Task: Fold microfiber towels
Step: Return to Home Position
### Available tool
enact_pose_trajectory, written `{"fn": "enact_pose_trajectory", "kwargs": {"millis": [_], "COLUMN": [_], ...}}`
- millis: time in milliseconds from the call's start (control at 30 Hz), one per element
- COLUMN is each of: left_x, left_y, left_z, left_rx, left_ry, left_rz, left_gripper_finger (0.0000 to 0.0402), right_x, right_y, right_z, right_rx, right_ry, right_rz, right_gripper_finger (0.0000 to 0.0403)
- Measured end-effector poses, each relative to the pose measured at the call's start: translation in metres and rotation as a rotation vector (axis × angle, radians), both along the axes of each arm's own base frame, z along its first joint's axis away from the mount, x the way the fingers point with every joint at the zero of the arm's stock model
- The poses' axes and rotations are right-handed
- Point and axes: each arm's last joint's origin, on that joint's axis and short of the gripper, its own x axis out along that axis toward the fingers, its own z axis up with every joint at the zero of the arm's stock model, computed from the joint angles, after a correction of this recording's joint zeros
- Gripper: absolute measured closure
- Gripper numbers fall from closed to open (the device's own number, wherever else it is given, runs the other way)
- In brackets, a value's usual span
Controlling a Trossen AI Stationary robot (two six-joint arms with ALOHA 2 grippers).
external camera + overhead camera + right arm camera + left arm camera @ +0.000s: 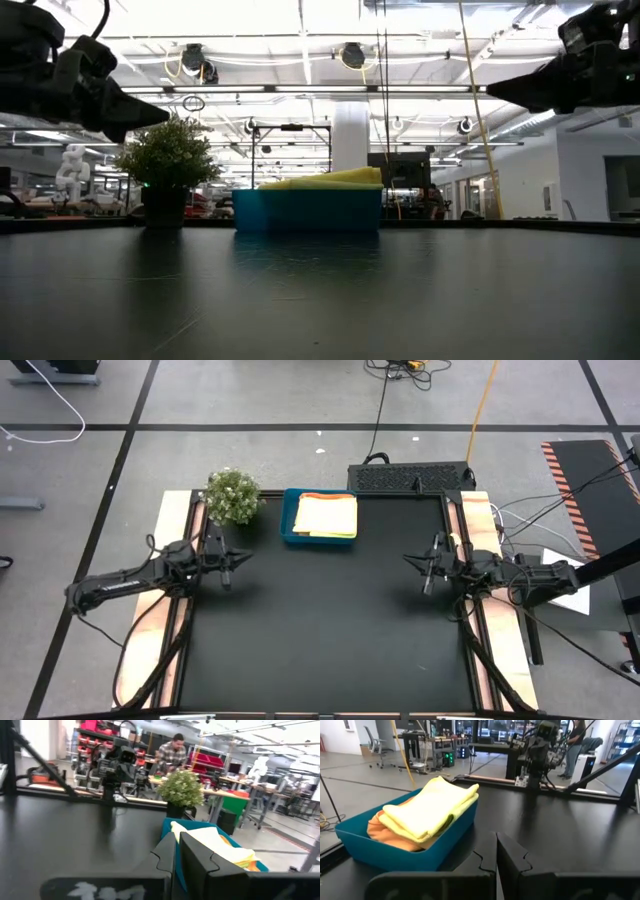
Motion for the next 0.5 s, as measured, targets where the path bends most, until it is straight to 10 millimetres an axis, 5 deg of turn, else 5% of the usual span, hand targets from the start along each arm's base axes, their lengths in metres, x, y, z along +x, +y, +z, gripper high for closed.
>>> {"fn": "enact_pose_trajectory", "kwargs": {"millis": [500], "left_x": [0.0026], "left_y": [0.0002], "left_z": [-0.0036], "left_rx": [0.005], "left_ry": [0.047], "left_rz": [-0.02], "left_gripper_finger": [0.0396], "right_x": [0.0024], "right_y": [0.0012], "right_z": [-0.004], "right_rx": [0.129], "right_ry": [0.017], "right_rz": [0.053], "right_gripper_finger": [0.0387]}}
